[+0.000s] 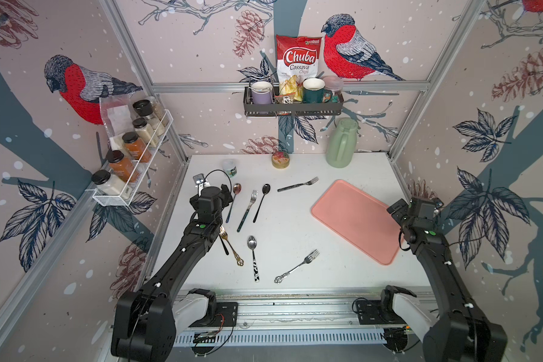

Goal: Set the spoon and fork side by side
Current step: Adjust the tray at the center of the board.

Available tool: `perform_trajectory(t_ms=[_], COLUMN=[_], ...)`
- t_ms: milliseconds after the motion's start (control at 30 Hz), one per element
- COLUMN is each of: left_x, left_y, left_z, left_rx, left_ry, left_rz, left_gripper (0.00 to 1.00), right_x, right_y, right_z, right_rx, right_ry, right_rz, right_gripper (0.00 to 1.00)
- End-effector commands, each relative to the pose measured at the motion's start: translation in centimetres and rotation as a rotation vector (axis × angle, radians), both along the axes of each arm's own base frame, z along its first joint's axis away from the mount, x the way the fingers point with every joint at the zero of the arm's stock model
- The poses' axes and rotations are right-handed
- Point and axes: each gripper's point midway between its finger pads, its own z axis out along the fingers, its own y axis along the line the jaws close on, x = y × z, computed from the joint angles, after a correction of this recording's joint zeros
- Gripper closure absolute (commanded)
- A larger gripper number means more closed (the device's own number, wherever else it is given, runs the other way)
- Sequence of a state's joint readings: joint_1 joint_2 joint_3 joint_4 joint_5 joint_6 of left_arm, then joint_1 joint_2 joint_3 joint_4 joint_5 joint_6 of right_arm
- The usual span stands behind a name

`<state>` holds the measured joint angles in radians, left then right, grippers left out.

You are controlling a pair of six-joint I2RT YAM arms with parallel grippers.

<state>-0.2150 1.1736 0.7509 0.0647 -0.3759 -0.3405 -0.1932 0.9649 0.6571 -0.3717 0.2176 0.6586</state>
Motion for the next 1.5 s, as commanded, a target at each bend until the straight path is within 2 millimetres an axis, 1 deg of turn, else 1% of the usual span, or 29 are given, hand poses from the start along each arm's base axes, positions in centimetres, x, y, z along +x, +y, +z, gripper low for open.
perform_trajectory(t_ms=[0,67,100,133,167,200,233,333,400,500,567,633,733,800,833,967,1000,1100,1133,1300,1367,1400,1433,1467], left_x=[0.8,1.1,0.9,0.7,0.4,0.0,-0.4,-1.3,-1.5,-1.7,-1.7,-1.6,-1.6,-1.6,-1.7,-1.5,-1.5,-1.6,-1.2,-0.8,-0.4,0.0,0.4,0.7], left_y=[-6.2,-10.5,-12.6,-14.5,-16.5,-18.3,-20.0,-23.1,-24.3,-25.1,-25.2,-25.0,-24.8,-24.6,-24.6,-24.5,-24.6,-24.8,-25.3,-26.1,-26.8,-27.3,-27.8,-28.4], left_z=[-1.8,-2.2,-2.5,-2.3,-2.7,-2.6,-3.1,-4.1,-4.5,-5.3,-5.7,-5.9,-5.8,-5.8,-5.8,-5.7,-5.8,-6.3,-5.3,-4.7,-4.6,-4.4,-4.6,-5.4], left_rx=[-0.061,-0.040,-0.010,0.023,0.051,0.067,0.075,0.076,0.058,0.030,0.029,0.036,0.043,0.050,0.053,0.059,0.059,0.058,0.050,0.042,0.029,0.023,0.016,0.010], left_ry=[0.153,0.197,0.224,0.238,0.271,0.289,0.311,0.335,0.330,0.351,0.363,0.368,0.367,0.369,0.369,0.362,0.363,0.376,0.355,0.355,0.348,0.345,0.352,0.374], left_rz=[-0.256,-0.398,-0.456,-0.507,-0.563,-0.615,-0.661,-0.737,-0.760,-0.774,-0.775,-0.765,-0.758,-0.754,-0.754,-0.750,-0.753,-0.764,-0.773,-0.803,-0.816,-0.826,-0.835,-0.844], left_gripper=[0.16,0.17,0.16,0.16,0.16,0.17,0.17,0.17,0.17,0.17,0.13,0.10,0.09,0.08,0.08,0.05,0.05,0.05,0.05,0.05,0.05,0.05,0.05,0.05], right_x=[-3.2,-4.5,-5.0,-5.6,-6.2,-6.8,-7.4,-8.2,-8.9,-9.5,-9.5,-9.3,-8.3,-7.6,-7.4,-6.2,-6.1,-5.8,-5.7,-5.2,-4.6,-4.4,-4.3,-4.2], right_y=[0.3,0.3,0.3,0.3,0.2,0.0,-0.3,-0.6,-1.4,-2.5,-2.7,-2.8,-2.8,-3.0,-3.0,-2.5,-2.5,-2.5,-2.6,-3.1,-2.9,-2.8,-2.8,-2.8], right_z=[-3.3,-4.5,-5.1,-5.8,-6.3,-6.7,-6.9,-6.5,-6.0,-5.8,-6.2,-6.7,-7.4,-7.6,-8.2,-10.0,-10.1,-10.4,-10.5,-11.2,-11.7,-12.0,-12.3,-12.6], right_rx=[0.082,0.087,0.087,0.081,0.076,0.068,0.061,0.039,0.001,-0.057,-0.066,-0.069,-0.070,-0.075,-0.068,-0.010,-0.006,-0.006,-0.008,-0.012,0.003,0.012,0.018,0.022], right_ry=[0.155,0.226,0.248,0.275,0.307,0.339,0.367,0.382,0.387,0.406,0.437,0.473,0.535,0.577,0.603,0.642,0.646,0.662,0.670,0.707,0.708,0.714,0.728,0.742], right_rz=[-0.036,-0.045,-0.047,-0.053,-0.060,-0.071,-0.096,-0.146,-0.203,-0.263,-0.269,-0.270,-0.230,-0.197,-0.185,-0.114,-0.107,-0.096,-0.094,-0.080,-0.055,-0.045,-0.036,-0.027], right_gripper=[0.17,0.21,0.22,0.22,0.22,0.22,0.22,0.22,0.22,0.22,0.21,0.21,0.19,0.23,0.25,0.46,0.48,0.53,0.54,0.56,0.62,0.64,0.65,0.67])
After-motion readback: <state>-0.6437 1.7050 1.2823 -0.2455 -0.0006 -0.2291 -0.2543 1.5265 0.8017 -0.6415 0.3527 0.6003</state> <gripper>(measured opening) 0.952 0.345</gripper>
